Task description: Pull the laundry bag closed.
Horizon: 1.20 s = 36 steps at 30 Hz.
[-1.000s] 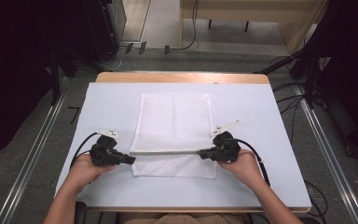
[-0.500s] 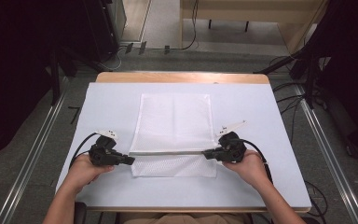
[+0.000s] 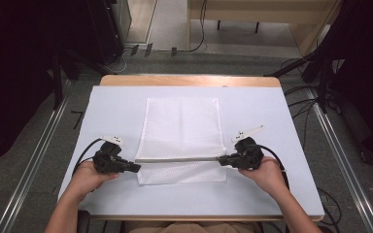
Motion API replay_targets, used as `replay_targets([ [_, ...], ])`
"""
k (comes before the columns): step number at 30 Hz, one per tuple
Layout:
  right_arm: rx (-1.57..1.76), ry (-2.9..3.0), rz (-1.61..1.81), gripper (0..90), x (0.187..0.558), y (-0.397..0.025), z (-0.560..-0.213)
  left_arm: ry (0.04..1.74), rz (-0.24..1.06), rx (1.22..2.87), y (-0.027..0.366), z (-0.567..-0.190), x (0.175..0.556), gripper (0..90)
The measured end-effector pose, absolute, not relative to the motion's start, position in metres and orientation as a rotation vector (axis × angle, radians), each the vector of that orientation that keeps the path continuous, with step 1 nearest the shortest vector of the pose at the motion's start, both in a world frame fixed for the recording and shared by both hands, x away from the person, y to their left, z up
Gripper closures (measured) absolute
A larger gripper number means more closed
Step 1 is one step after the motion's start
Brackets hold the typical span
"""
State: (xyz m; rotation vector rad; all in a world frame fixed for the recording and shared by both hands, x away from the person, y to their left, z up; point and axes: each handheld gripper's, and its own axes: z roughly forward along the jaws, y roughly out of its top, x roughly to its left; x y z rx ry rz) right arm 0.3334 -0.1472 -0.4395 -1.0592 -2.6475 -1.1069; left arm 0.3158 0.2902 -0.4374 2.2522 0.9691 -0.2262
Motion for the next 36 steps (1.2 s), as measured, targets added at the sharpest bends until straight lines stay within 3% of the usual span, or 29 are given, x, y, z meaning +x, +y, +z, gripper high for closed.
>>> replay_targets([
  [8, -1.031, -2.683, -1.097, 86.9, 0.332, -0.142, -0.444, 0.998, -0.21, 2.255, 0.291, -0.439, 0.317, 87.3],
  [12, -1.031, -2.691, -1.116, 85.9, 0.331, -0.14, -0.443, 1.036, -0.208, 2.22, 0.294, -0.438, 0.319, 76.7],
  [19, -1.044, -2.669, -1.197, 74.3, 0.332, -0.141, -0.441, 1.022, -0.18, 2.177, 0.295, -0.434, 0.319, 60.8],
  [25, -1.077, -2.707, -1.245, 58.7, 0.335, -0.142, -0.444, 1.061, -0.097, 2.103, 0.3, -0.431, 0.321, 48.1],
  [31, -1.107, -2.793, -1.282, 45.2, 0.338, -0.145, -0.445, 1.102, 0.034, 2.042, 0.309, -0.427, 0.323, 40.1],
  [36, -1.148, -2.801, -1.299, 43.8, 0.341, -0.15, -0.444, 1.127, 0.06, 2.014, 0.312, -0.426, 0.323, 38.1],
])
